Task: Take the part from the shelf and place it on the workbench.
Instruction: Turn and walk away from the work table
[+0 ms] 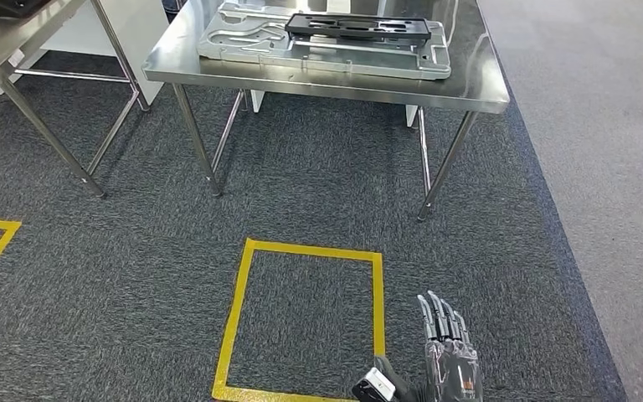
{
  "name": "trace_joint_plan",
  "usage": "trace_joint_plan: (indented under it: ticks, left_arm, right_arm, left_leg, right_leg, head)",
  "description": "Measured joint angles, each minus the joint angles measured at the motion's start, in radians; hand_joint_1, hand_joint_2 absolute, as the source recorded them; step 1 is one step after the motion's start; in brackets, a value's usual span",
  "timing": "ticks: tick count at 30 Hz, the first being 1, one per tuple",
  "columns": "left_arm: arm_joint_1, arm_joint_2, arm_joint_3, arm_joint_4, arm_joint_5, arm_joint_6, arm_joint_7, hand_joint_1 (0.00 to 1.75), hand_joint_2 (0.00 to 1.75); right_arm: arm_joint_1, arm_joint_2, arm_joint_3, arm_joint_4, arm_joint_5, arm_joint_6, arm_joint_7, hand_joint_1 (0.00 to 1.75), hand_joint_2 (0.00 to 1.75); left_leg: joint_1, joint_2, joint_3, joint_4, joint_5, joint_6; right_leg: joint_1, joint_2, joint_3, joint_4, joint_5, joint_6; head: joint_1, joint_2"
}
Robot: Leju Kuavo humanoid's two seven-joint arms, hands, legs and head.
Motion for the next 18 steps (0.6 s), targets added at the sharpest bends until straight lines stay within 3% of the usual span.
trace_joint_plan:
  ticks: [1,3,4,6,9,10,13,14,15,16,18]
  left_arm:
    - [0.0,0.0,0.0,0.0,0.0,0.0,0.0,0.0,0.0]
    - [-0.001,0.0,0.0,0.0,0.0,0.0,0.0,0.0,0.0]
    - [-0.001,-0.001,0.0,0.0,0.0,0.0,0.0,0.0,0.0]
    - [-0.001,-0.002,0.0,0.0,0.0,0.0,0.0,0.0,0.0]
    - [-0.002,-0.002,0.0,0.0,0.0,0.0,0.0,0.0,0.0]
    - [-0.002,-0.001,0.0,0.0,0.0,0.0,0.0,0.0,0.0]
    - [-0.002,-0.001,0.0,0.0,0.0,0.0,0.0,0.0,0.0]
    - [-0.001,-0.001,0.0,0.0,0.0,0.0,0.0,0.0,0.0]
    - [0.001,-0.001,0.0,0.0,0.0,0.0,0.0,0.0,0.0]
    - [0.001,-0.001,0.0,0.0,0.0,0.0,0.0,0.0,0.0]
    - [0.001,0.0,0.0,0.0,0.0,0.0,0.0,0.0,0.0]
  right_arm:
    - [0.0,0.0,0.0,0.0,0.0,0.0,0.0,0.0,0.0]
    - [0.0,0.0,-0.001,0.0,0.0,0.0,0.0,0.0,0.0]
    - [-0.001,0.0,-0.001,0.0,0.0,0.0,0.0,0.0,0.0]
    - [-0.001,0.0,-0.001,0.0,0.0,0.0,0.0,0.0,0.0]
    - [0.0,0.0,0.0,0.0,0.0,0.0,0.0,0.0,0.0]
    - [-0.001,0.001,0.0,-0.001,0.0,0.0,0.0,0.0,0.0]
    - [0.0,0.001,0.001,-0.001,0.0,0.0,0.0,0.0,0.0]
    - [0.0,0.001,0.001,0.0,0.0,0.0,0.0,0.0,0.0]
    - [0.0,0.001,0.001,0.0,0.0,0.0,0.0,0.0,0.0]
    - [0.0,0.001,0.001,0.0,0.0,0.0,0.0,0.0,0.0]
    - [0.0,0.001,0.001,0.0,0.0,0.0,0.0,0.0,0.0]
  left_leg:
    - [0.0,-0.001,0.002,0.0,-0.001,-0.001]
    - [0.0,-0.003,0.007,0.0,-0.003,-0.004]
    - [-0.001,-0.004,0.007,0.0,-0.004,-0.008]
    - [-0.002,-0.005,0.006,0.001,-0.006,-0.019]
    - [-0.002,-0.004,0.008,0.006,-0.013,-0.039]
    - [-0.002,-0.004,0.0,0.027,-0.03,-0.043]
    - [-0.001,-0.004,-0.075,0.197,-0.127,-0.052]
    - [0.0,-0.004,-0.101,0.253,-0.147,-0.055]
    - [0.0,-0.004,-0.115,0.282,-0.147,-0.056]
    - [0.0,-0.004,-0.109,0.27,-0.126,-0.056]
    - [0.0,-0.004,-0.052,0.148,-0.054,-0.052]
  right_leg:
    - [-0.001,0.0,0.01,-0.023,0.028,-0.001]
    - [-0.001,0.0,0.073,-0.152,0.102,-0.009]
    - [0.002,0.0,0.104,-0.214,0.125,-0.014]
    - [0.008,0.0,0.132,-0.275,0.134,-0.023]
    - [0.006,0.001,0.134,-0.29,0.136,-0.038]
    - [0.003,0.0,0.135,-0.295,0.139,-0.045]
    - [0.003,-0.003,0.135,-0.3,0.143,-0.057]
    - [0.004,-0.004,0.135,-0.299,0.142,-0.058]
    - [0.005,-0.004,0.135,-0.297,0.141,-0.058]
    - [0.006,-0.004,0.135,-0.295,0.14,-0.058]
    - [0.006,-0.003,0.136,-0.289,0.135,-0.055]
  head:
    - [0.0,0.0]
    - [0.0,0.0]
    - [0.0,0.0]
    - [0.0,0.0]
    - [0.0,0.0]
    - [-0.001,0.0]
    - [-0.006,0.0]
    - [-0.006,0.0]
    - [-0.006,0.0]
    - [-0.006,0.0]
    - [-0.006,0.0]
